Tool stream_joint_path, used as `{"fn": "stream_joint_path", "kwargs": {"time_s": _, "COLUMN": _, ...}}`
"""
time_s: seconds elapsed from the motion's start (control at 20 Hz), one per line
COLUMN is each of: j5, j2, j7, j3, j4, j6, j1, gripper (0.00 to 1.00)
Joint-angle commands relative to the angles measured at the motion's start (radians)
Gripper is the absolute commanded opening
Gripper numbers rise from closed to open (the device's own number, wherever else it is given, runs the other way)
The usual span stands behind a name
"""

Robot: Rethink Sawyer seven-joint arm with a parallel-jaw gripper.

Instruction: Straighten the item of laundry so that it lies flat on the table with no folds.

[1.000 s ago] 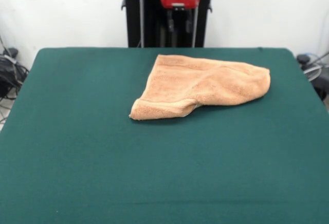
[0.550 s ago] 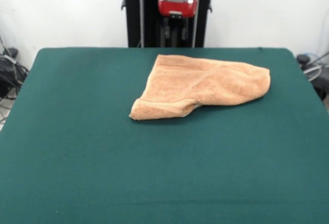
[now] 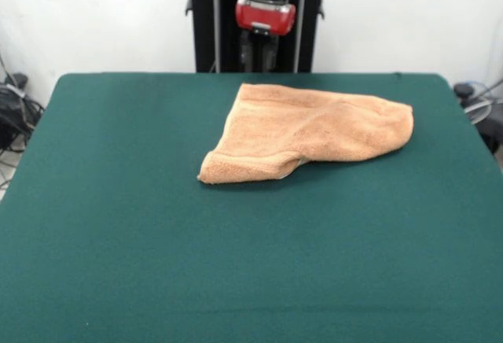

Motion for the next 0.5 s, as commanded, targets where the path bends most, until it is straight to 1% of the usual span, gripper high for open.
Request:
{"fn": "stream_joint_path", "kwargs": {"time_s": 0.05, "j5": 0.028, "j2": 0.044, "j7": 0.019, "j3": 0.056, "j4": -0.014, "j6": 0.091, "j1": 0.003, "gripper": 1.0}}
{"fn": "stream_joint_path", "kwargs": {"time_s": 0.15, "j5": 0.004, "j2": 0.03, "j7": 0.047, "j3": 0.087, "j4": -0.007, "j6": 0.15, "j1": -0.03, "gripper": 1.0}}
{"fn": "stream_joint_path", "kwargs": {"time_s": 0.2, "j5": 0.026, "j2": 0.05, "j7": 0.023, "j3": 0.057, "j4": -0.01, "j6": 0.113, "j1": 0.002, "gripper": 1.0}}
{"fn": "stream_joint_path", "kwargs": {"time_s": 0.25, "j5": 0.041, "j2": 0.033, "j7": 0.015, "j3": 0.04, "j4": 0.004, "j6": 0.114, "j1": 0.025, "gripper": 1.0}}
{"fn": "stream_joint_path", "kwargs": {"time_s": 0.3, "j5": 0.034, "j2": 0.018, "j7": 0.027, "j3": 0.049, "j4": 0.017, "j6": 0.14, "j1": 0.013, "gripper": 1.0}}
{"fn": "stream_joint_path", "kwargs": {"time_s": 0.35, "j5": 0.017, "j2": 0.018, "j7": 0.019, "j3": 0.05, "j4": 0.008, "j6": 0.123, "j1": 0.012, "gripper": 1.0}}
{"fn": "stream_joint_path", "kwargs": {"time_s": 0.4, "j5": 0.022, "j2": 0.035, "j7": 0.002, "j3": 0.04, "j4": -0.006, "j6": 0.086, "j1": 0.025, "gripper": 1.0}}
{"fn": "stream_joint_path", "kwargs": {"time_s": 0.45, "j5": 0.043, "j2": 0.033, "j7": -0.003, "j3": 0.029, "j4": -0.002, "j6": 0.078, "j1": 0.043, "gripper": 1.0}}
{"fn": "stream_joint_path", "kwargs": {"time_s": 0.5, "j5": 0.044, "j2": 0.027, "j7": -0.006, "j3": 0.025, "j4": 0.002, "j6": 0.076, "j1": 0.052, "gripper": 1.0}}
